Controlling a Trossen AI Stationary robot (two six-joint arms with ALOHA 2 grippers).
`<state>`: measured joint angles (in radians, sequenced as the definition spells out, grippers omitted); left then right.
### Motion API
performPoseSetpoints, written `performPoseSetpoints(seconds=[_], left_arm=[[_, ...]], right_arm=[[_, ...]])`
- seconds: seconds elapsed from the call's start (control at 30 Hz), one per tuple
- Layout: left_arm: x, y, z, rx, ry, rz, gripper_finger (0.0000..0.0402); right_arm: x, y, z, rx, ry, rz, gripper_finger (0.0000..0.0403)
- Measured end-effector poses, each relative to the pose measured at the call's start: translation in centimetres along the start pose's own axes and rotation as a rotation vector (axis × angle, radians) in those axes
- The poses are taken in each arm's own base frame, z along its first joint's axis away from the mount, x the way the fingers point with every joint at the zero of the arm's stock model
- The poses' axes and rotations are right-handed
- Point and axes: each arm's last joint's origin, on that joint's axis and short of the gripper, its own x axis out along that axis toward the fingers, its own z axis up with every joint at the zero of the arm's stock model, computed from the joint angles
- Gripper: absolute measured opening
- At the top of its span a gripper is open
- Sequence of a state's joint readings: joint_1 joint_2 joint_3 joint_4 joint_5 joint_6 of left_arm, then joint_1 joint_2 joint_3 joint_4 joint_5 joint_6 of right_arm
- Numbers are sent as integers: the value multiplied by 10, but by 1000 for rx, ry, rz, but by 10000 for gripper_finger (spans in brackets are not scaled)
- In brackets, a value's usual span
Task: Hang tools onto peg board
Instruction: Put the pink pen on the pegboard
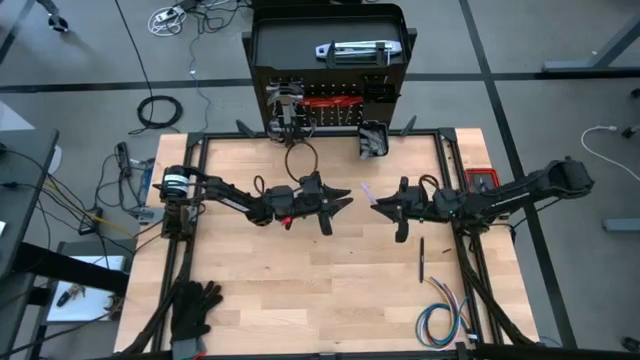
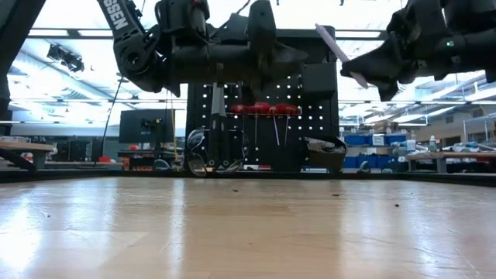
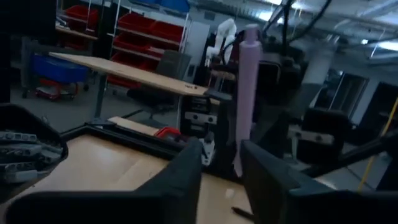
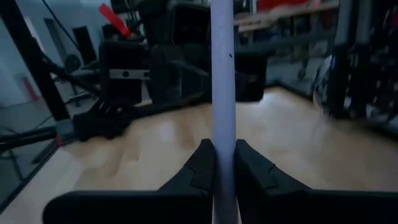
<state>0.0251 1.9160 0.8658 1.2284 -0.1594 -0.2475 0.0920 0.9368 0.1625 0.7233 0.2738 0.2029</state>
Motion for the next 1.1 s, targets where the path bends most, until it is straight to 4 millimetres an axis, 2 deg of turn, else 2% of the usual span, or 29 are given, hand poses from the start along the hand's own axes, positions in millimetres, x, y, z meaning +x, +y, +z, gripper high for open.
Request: performPoseSetpoints(seconds=[0.3,0.4,0.6,0.73,0.87,1.1], left_arm=[[13,-7,15,-5,-74,-36,223],[21,-11,20,24,-67,-72,237],[30,-14,24,54,-37,-80,238],[33,-15,27,83,-39,-79,224],[36,-16,29,110,-24,-75,194],[44,-18,31,146,21,-71,102]], right_arm=[[12,11,-3,-53,-118,9,42],[16,11,-7,-55,-126,5,42],[20,12,-7,-67,-178,0,42],[22,12,-11,-65,-166,-1,42],[23,12,-12,-60,-175,0,42],[34,16,-13,-64,-163,11,46]])
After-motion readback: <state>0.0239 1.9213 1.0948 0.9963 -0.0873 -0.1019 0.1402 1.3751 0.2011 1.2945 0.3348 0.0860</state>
